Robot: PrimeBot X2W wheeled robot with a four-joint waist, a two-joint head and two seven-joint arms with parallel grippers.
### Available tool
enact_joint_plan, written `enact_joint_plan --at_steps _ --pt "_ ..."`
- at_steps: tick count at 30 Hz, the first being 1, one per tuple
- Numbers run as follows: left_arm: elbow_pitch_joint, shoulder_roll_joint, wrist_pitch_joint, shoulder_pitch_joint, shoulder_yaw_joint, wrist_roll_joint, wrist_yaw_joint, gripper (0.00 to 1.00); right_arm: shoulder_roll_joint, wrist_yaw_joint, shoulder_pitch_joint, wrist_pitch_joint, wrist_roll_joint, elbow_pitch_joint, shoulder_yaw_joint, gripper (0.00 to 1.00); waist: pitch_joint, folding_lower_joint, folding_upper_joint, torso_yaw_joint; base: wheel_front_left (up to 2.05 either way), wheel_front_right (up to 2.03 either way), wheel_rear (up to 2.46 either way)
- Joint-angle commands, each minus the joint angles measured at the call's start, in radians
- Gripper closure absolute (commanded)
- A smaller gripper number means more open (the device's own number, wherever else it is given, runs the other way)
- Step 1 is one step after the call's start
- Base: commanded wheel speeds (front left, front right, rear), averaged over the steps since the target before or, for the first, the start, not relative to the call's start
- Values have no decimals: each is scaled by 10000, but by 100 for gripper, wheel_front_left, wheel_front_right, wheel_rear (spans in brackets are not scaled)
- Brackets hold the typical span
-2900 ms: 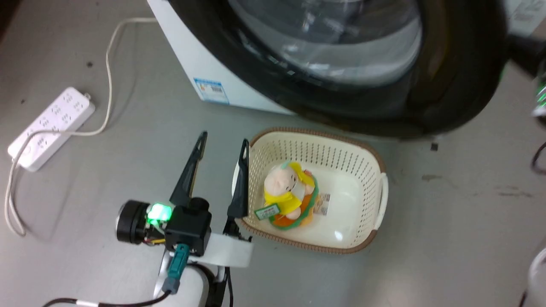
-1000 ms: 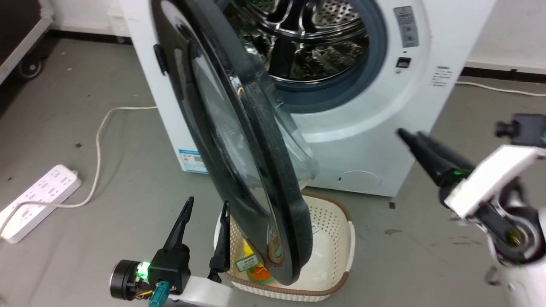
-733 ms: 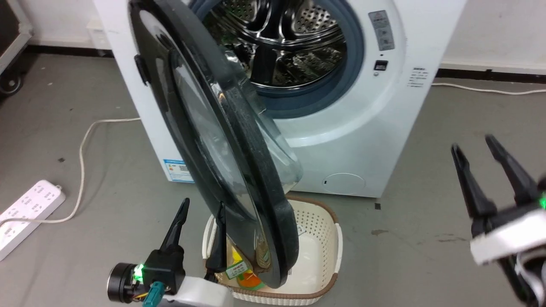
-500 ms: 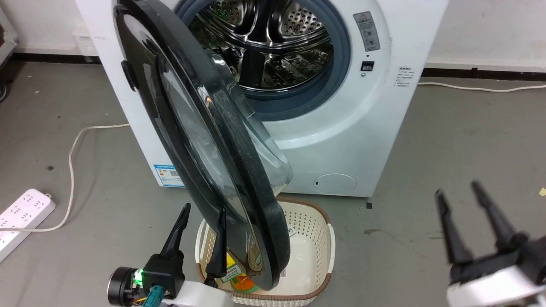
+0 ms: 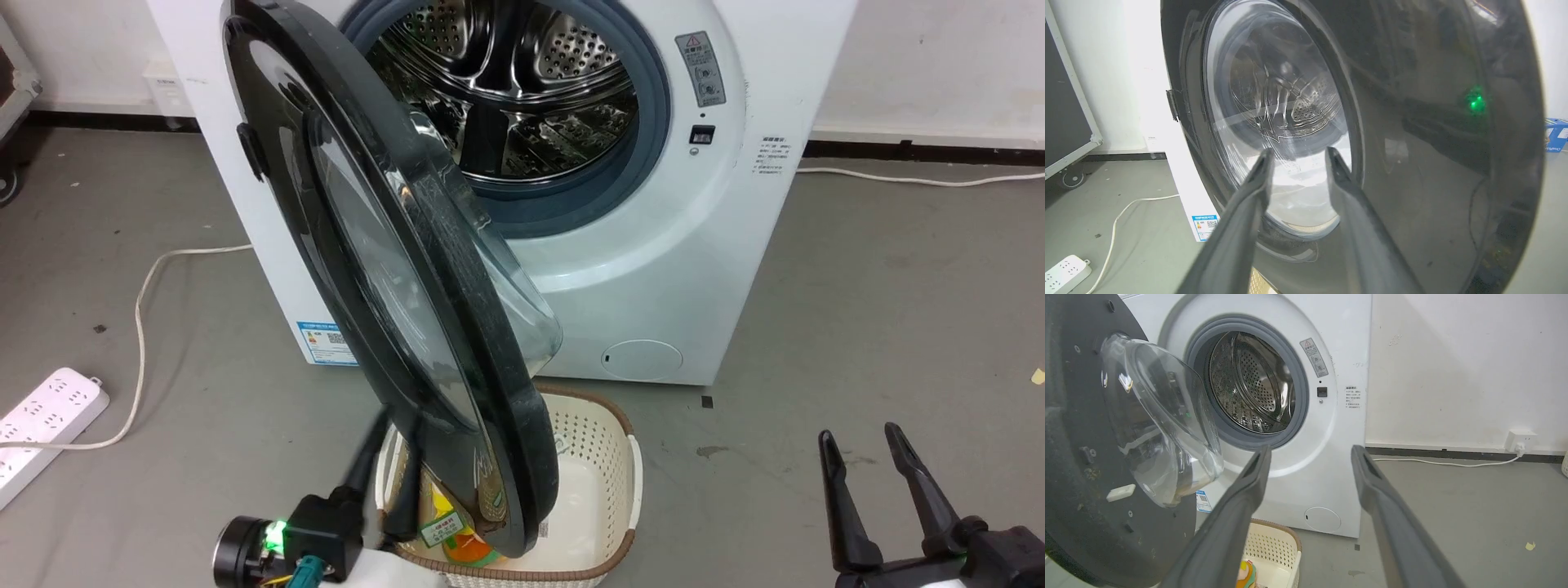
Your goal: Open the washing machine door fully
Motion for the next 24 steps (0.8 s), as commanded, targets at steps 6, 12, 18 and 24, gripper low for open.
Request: enact_joint_plan --at_steps 6,12,18,24 --pt "-803 -3 -55 -105 314 70 208 100 89 8 -52 -44 -46 15 -101 0 -25 0 0 34 0 0 0" --pt "-3088 -8 -55 -780 676 -696 729 100 112 8 -166 -44 -14 92 -199 0 -17 0 0 25 0 0 0" --pt "-4791 -9 -55 -1557 347 -440 931 100 124 8 -253 -45 26 168 -191 0 -53 0 0 -47 0 0 0" --pt "-4804 -9 -55 -1662 -811 105 592 100 130 8 -263 -45 142 256 -197 0 -149 0 0 -114 0 0 0"
